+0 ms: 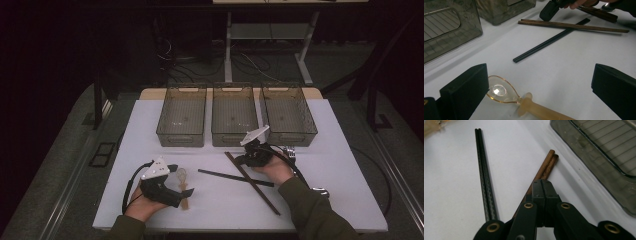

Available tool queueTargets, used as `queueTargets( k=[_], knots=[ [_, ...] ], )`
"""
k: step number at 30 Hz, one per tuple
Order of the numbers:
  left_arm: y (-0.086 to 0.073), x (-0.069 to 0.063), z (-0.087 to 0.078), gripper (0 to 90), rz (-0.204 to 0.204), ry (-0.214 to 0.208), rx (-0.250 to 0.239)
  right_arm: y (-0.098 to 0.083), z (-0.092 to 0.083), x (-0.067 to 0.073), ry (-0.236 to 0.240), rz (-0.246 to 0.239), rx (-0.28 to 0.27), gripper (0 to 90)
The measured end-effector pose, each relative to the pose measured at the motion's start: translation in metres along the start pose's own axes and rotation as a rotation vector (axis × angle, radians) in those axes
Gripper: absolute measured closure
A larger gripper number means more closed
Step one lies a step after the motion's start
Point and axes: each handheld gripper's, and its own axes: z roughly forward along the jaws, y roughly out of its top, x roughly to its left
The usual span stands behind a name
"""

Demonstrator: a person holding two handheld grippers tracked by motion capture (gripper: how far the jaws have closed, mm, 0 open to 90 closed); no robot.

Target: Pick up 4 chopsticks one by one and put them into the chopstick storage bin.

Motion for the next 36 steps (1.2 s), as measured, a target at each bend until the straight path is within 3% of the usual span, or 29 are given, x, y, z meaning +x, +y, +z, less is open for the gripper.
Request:
queueTargets(
  k=[11, 21, 27, 36],
  knots=[
    [0.000, 0.000, 0.000, 0.0, -0.001, -0.001, -0.001, 0.002, 0.003, 0.006, 0.018, -0.014, 0.007, 89.7],
    [0.000, 0.000, 0.000, 0.0, 0.000, -0.001, -0.001, 0.003, 0.006, 0.009, 0.018, -0.058, 0.023, 89.7],
    [0.000, 0.000, 0.000, 0.0, 0.002, -0.001, -0.001, 0.004, 0.001, 0.009, 0.013, -0.024, 0.003, 89.6],
    [0.000, 0.000, 0.000, 0.0, 0.009, -0.002, 0.007, -0.002, -0.040, 0.004, 0.001, 0.071, -0.127, 56.9]
  ],
)
